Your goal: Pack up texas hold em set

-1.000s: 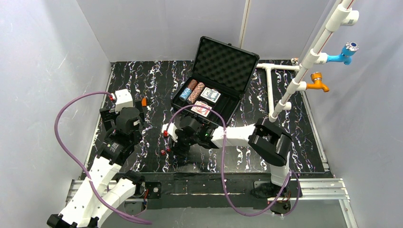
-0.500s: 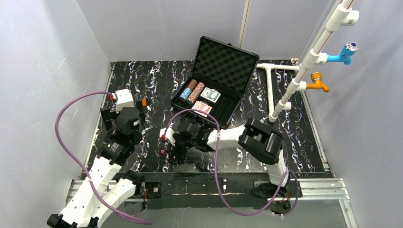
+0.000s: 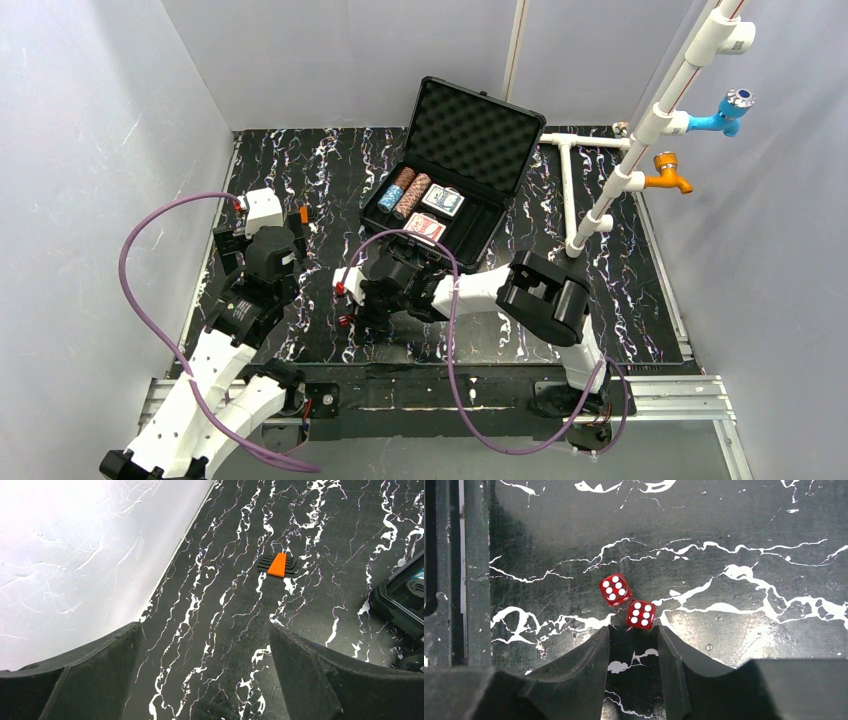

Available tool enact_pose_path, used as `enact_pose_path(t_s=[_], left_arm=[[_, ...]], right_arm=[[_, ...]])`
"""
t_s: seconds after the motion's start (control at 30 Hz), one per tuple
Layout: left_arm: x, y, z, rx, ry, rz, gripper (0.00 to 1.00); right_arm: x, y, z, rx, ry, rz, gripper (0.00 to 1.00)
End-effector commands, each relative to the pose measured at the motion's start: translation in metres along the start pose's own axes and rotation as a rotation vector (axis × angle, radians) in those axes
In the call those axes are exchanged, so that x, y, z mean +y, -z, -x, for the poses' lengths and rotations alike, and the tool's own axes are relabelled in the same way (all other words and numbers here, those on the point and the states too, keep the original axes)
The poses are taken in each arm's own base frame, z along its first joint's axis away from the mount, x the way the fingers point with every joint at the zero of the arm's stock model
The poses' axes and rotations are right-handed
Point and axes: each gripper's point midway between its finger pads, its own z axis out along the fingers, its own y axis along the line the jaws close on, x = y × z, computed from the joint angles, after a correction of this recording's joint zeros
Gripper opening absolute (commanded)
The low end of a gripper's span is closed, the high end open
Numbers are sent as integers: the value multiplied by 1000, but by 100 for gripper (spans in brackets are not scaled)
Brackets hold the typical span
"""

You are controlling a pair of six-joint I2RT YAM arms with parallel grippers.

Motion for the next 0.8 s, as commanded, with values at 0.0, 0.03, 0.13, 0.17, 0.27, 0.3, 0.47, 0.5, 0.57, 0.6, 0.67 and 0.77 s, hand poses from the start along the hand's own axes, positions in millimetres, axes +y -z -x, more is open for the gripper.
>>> enact_pose_path(t_s=[0.0,0.03,0.13,0.17,0.27,0.3,0.47,0.5,0.57,0.6,0.67,0.77], left_arm=[[3,0,3,-13,13,12,98],[3,0,3,-12,13,12,98],[2,-1,2,-11,12,9,98],[2,0,3,-12,12,8,98],[2,-1,2,-11,12,9,98],[2,-1,2,-11,12,8,98],[2,-1,2,-10,11,8,98],[2,-1,2,-11,11,7,98],[1,-1,2,-11,12,5,98],[1,-2,2,-10,10,5,98],[1,-2,2,-11,9,4,98],[0,-3,1,-7,6,4,98]], right_arm=[[-9,-9,10,-28,-3,-49,49],[-10,-10,11,-30,-1,-50,50],[-11,-12,10,-30,2,-55,50],[-11,-12,9,-27,2,-58,50],[-12,-15,8,-24,-1,-62,50],[-12,-15,8,-27,-2,-64,50],[-10,-17,7,-23,3,-63,46],[-11,-17,6,-22,6,-63,45],[-11,-17,4,-17,12,-70,42],[-11,-17,3,-15,18,-71,39],[-10,-16,2,-12,23,-73,35],[-10,-16,1,-8,31,-85,32]])
